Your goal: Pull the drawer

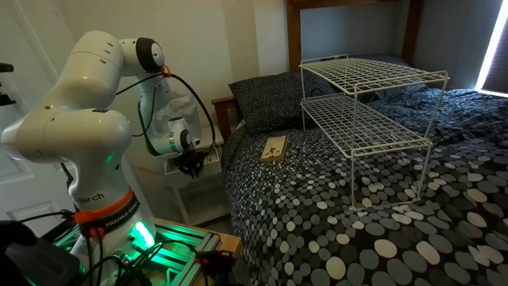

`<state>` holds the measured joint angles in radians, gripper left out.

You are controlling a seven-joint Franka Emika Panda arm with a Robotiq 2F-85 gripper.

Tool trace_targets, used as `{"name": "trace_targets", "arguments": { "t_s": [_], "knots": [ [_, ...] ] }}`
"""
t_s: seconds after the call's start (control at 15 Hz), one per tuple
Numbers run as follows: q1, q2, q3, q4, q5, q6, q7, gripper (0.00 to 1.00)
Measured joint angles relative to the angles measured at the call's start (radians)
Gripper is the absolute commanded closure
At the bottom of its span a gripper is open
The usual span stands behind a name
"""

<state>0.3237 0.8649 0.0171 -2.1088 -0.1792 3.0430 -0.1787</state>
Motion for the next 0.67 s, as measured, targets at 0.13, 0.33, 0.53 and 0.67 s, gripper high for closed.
{"name": "trace_targets", "arguments": {
  "t_s": [0.13,0.33,0.53,0.67],
  "knots": [
    [0.0,-0.003,-0.003,-0.006,-0.006,0.0,0.0,0.52],
    [-0.003,-0.006,-0.002,-0.014,-0.008,-0.01,-0.001,0.38],
    [-0.009,-0.006,0.0,-0.021,-0.008,-0.023,-0.001,0.16],
    [-0.019,-0.011,0.012,-0.022,-0.008,-0.026,-0.001,0.02]
  ]
}}
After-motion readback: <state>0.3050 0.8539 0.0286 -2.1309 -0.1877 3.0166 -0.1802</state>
